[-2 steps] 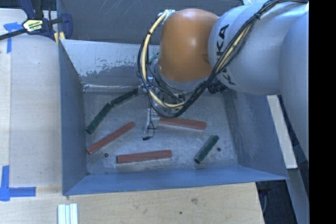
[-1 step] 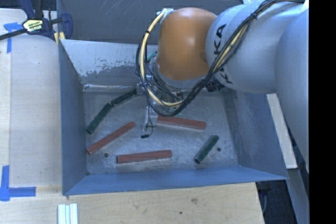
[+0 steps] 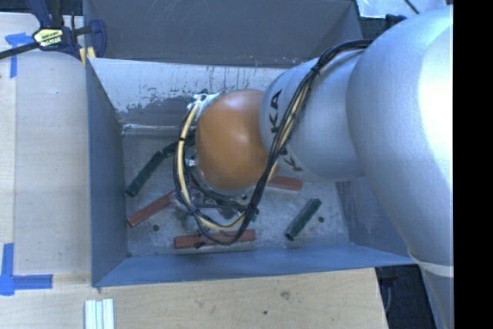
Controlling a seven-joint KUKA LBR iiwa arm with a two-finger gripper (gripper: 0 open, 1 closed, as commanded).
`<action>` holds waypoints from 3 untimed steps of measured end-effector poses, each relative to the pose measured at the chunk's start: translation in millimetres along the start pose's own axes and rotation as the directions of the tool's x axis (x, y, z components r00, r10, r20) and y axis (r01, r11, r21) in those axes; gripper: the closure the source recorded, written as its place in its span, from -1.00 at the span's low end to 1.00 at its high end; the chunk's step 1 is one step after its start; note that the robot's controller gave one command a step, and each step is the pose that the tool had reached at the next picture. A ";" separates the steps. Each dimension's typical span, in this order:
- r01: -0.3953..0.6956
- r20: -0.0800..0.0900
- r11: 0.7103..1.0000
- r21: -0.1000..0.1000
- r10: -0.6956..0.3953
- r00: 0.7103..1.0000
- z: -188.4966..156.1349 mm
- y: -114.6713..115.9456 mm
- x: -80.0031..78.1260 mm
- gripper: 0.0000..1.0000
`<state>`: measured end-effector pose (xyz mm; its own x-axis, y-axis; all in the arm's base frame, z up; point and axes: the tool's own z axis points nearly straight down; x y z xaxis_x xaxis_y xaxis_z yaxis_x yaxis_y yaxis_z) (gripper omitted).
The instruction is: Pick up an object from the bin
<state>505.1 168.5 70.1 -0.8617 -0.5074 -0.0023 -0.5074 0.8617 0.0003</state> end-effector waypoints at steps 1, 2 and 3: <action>-0.003 0.008 1.000 0.002 0.003 1.000 -1.4 -1.2 -2.2 -1.00; -0.003 0.008 1.000 0.002 0.003 1.000 -1.4 -1.3 -2.2 -1.00; 0.116 -0.009 0.993 -0.001 -0.116 0.993 -22.9 7.0 -16.5 -1.00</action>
Offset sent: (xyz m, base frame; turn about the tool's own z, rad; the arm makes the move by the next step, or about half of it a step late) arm 0.0000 0.0000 0.0000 0.0000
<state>515.7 183.0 93.0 -0.7969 -0.6041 0.0065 -0.6041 0.7969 0.0006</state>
